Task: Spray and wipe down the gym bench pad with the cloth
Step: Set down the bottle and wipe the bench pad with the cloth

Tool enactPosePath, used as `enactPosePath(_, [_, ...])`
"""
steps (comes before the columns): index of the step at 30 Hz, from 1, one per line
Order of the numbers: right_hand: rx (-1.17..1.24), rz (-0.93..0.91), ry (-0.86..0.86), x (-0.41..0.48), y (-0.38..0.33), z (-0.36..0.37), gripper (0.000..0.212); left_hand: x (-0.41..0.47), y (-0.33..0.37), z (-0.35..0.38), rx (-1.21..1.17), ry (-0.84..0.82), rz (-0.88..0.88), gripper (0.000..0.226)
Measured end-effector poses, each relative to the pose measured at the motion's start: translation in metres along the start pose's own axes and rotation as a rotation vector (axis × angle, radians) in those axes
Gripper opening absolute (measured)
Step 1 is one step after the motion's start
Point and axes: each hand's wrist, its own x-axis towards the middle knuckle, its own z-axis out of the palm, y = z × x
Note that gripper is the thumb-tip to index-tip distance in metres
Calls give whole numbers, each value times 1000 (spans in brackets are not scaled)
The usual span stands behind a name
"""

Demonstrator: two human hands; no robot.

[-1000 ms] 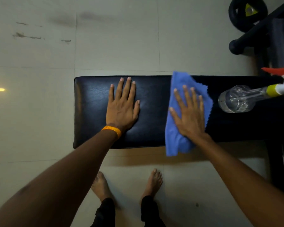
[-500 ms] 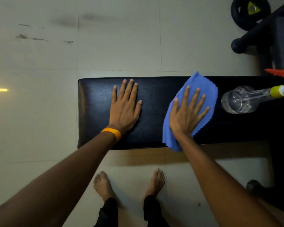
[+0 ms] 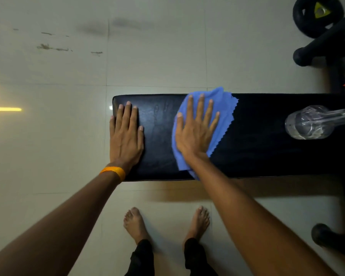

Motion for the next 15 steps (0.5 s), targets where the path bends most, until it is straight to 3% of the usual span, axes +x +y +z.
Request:
enactPosePath(3, [-3, -362, -97, -37, -23, 3, 62, -1, -2, 2, -23, 21, 7, 61])
enactPosePath(7, [-61, -842, -157, -10, 31, -2, 59, -1, -4, -1, -11, 22, 29, 60])
enactPosePath(9, [-85, -739, -135, 17, 73, -6, 59, 0, -2, -2, -3, 0, 21, 61])
enactPosePath(12, [-45, -103, -11, 18, 94, -14, 62, 0, 1, -1, 7, -23, -1, 62])
enactPosePath(13, [-62, 16, 32, 7, 81, -11, 63, 0, 2, -1, 10, -27, -6, 63])
enactPosePath(15, [-85, -66, -1, -20, 55, -8, 65, 0, 4, -1, 14, -32, -14, 63])
